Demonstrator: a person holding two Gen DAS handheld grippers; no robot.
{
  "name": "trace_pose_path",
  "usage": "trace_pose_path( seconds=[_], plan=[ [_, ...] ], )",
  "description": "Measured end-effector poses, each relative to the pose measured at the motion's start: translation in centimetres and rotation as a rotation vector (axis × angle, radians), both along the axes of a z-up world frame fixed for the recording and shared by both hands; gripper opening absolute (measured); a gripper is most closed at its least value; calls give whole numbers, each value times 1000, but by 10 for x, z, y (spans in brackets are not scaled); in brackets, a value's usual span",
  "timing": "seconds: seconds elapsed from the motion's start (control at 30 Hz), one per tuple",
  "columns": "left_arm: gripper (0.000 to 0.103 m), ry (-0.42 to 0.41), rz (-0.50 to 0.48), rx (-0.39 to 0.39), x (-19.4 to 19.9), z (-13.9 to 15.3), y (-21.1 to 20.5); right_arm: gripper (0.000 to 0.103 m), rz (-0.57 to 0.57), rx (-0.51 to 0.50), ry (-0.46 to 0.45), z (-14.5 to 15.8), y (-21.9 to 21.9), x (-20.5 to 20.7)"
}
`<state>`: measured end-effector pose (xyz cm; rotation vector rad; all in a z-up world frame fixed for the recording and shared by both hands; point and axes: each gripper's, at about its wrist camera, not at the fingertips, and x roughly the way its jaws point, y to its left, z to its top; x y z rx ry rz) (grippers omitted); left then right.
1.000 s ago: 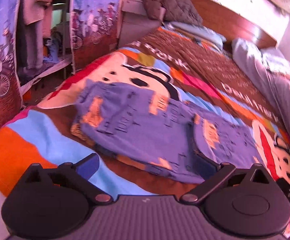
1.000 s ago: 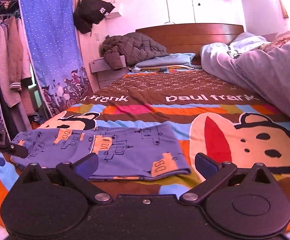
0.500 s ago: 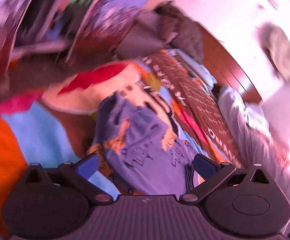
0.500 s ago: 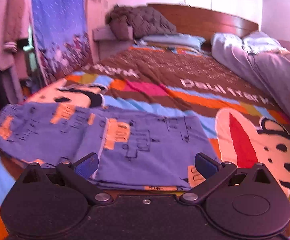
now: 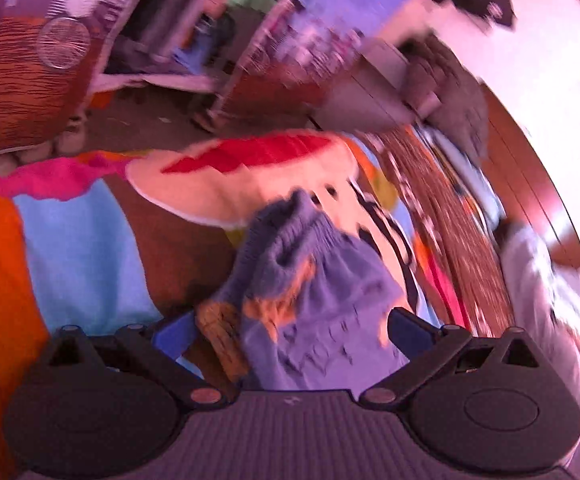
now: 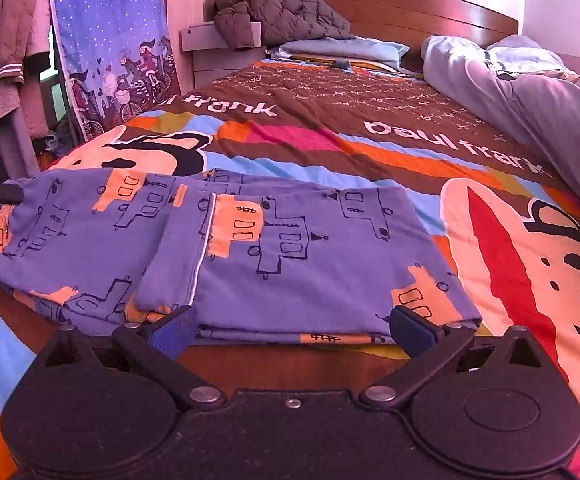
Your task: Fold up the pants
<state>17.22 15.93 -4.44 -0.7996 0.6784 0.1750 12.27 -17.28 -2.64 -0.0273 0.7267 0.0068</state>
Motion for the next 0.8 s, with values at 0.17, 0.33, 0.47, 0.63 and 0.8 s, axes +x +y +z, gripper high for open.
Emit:
trace_pose_path(
  seconds=[0.17,0.33,0.47,0.63,0.8],
  plan=[
    [102,2,-26,40,0,0,-3,102,0,4,1,0,-1,0],
    [72,43,20,15,3,2,3,102,-5,31,-33,4,-5,-6],
    [46,41,64,-51,-3,-2,17,102,54,113,-96,16,-12,-11],
    [28,18,62,-39,-7,-3,16,102,39,-10,2,7,5,18],
    [24,-7,55,-10,-8,0,11,102,35,-100,88,-10,18,28]
  ],
)
